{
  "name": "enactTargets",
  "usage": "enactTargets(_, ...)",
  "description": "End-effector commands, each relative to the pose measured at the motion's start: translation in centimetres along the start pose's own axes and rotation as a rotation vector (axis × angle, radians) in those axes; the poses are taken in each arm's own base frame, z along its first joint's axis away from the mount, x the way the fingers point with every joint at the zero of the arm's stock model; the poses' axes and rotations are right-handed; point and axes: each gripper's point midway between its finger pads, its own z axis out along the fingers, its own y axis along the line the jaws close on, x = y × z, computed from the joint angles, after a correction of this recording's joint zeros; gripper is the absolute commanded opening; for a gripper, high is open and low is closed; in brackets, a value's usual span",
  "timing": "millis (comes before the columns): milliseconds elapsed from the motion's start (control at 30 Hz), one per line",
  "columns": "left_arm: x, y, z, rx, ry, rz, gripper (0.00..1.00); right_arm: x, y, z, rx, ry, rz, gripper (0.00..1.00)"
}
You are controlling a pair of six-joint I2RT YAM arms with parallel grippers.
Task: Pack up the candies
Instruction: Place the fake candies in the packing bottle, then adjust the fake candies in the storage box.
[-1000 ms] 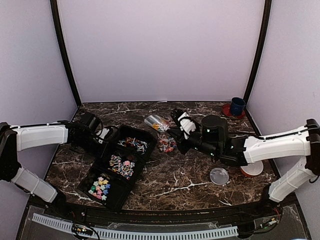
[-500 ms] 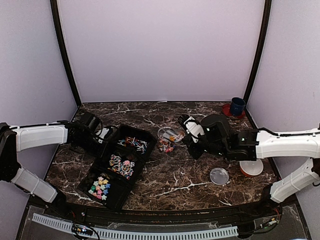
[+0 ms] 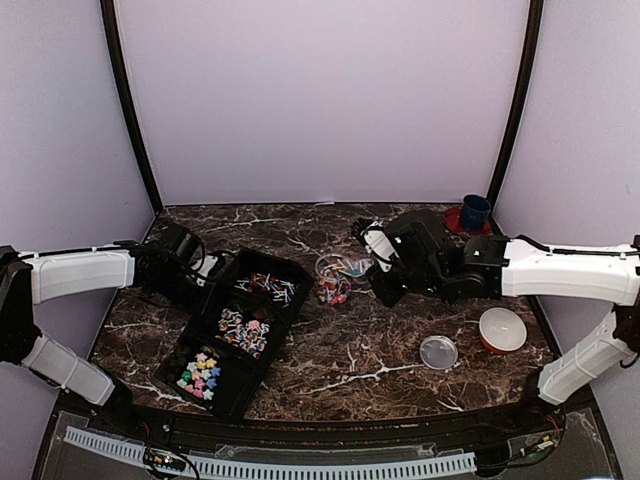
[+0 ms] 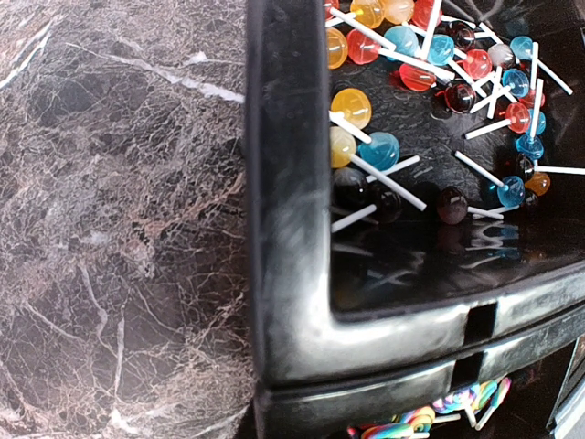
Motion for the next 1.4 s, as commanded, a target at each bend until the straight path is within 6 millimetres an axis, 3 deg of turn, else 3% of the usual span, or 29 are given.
enactTargets(0, -3.1, -1.7, -2.3, 0.073, -0.124, 0.006, 0.0, -0.8, -1.4, 0.5, 0.042, 0.019, 0.041, 0.0)
enactTargets(267, -3.1, -1.7, -2.3, 0.072, -0.124, 0.004, 0.0, -0.5, -1.6, 1.0, 0.051, 0.062, 0.022, 0.0)
enactTargets(333, -3.1, -1.7, -2.3, 0.072, -0.124, 0.004, 0.0, -1.6, -1.7, 0.8, 0.051, 0.051, 0.022, 0.0)
enactTargets(900, -3.1, -1.8, -2.3, 0.079, -0.123, 0.004, 0.0, -1.2, -1.0, 0.2, -0.003, 0.194, -0.036, 0.0)
enactTargets(1233, -3.0, -1.9, -2.2, 0.087, -0.116, 0.004, 0.0, -2.4, -1.0, 0.2, 0.001, 0.215, -0.047, 0.0)
enactTargets(1367, -2.7, -2.1, -1.9, 0.097, -0.096, 0.007, 0.0, -4.1, 0.4, -0.2, -0.069, 0.148, -0.085, 0.0)
